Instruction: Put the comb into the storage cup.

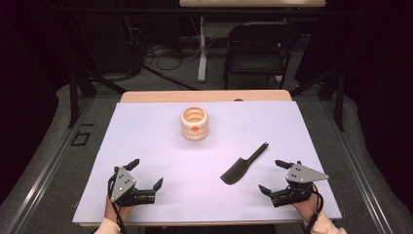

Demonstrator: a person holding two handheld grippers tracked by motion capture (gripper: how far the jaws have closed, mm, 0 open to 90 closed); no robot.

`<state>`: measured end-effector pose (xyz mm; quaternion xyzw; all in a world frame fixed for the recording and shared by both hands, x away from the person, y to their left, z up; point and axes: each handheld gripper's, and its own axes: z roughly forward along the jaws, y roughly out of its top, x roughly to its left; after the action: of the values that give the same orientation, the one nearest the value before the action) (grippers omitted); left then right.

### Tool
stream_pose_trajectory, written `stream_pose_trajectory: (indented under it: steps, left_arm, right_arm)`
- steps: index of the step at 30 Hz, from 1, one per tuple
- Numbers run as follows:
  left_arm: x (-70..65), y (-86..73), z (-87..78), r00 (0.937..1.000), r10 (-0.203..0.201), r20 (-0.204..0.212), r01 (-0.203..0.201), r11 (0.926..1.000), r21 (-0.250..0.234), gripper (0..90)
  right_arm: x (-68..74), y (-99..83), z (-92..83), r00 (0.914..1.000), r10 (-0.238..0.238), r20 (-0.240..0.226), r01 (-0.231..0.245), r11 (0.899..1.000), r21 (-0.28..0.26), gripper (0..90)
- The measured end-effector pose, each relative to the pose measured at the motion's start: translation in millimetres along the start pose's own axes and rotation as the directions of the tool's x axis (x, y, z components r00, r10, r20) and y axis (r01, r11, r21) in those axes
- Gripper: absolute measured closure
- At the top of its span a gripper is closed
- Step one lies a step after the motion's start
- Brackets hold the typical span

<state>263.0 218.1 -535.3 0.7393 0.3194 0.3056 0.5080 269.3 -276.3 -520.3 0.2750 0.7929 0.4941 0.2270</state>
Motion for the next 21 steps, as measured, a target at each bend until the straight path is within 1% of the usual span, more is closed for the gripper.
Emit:
stream_pose_trajectory:
  steps: [4, 8, 15, 16, 18, 21]
  left_arm:
    - [0.3, 0.1, -0.1, 1.0, -0.001, 0.003, 0.001, 1.0, -0.001, 0.2]
    - [-0.1, 0.6, -0.1, 1.0, 0.003, 0.004, -0.003, 1.0, -0.002, 0.2]
    - [-0.6, 0.3, -1.0, 1.0, 0.004, -0.001, -0.004, 1.0, -0.001, 0.3]
    - [-0.5, 0.3, -0.9, 1.0, 0.004, -0.001, -0.004, 1.0, 0.0, 0.3]
    - [-0.6, 0.2, -1.4, 1.0, 0.005, -0.003, -0.005, 1.0, 0.0, 0.3]
    - [-0.5, 0.0, -1.4, 1.0, 0.005, -0.006, -0.005, 1.0, 0.0, 0.3]
  right_arm:
    - [-0.4, 0.1, 1.6, 1.0, -0.004, 0.003, 0.004, 1.0, 0.008, 0.0]
    - [-1.2, -0.3, 3.1, 1.0, 0.007, 0.002, -0.007, 1.0, 0.013, 0.0]
    - [-3.2, 1.8, 9.4, 0.9999, -0.007, 0.009, 0.007, 1.0, 0.025, 0.0]
    - [-3.2, 2.1, 9.9, 0.9999, -0.004, 0.011, 0.004, 1.0, 0.022, 0.0]
    - [-4.8, 3.3, 11.0, 0.9997, -0.013, 0.02, 0.013, 1.0, 0.009, 0.0]
    - [-8.7, 3.6, 14.9, 0.9998, 0.008, 0.018, -0.008, 1.0, 0.018, 0.0]
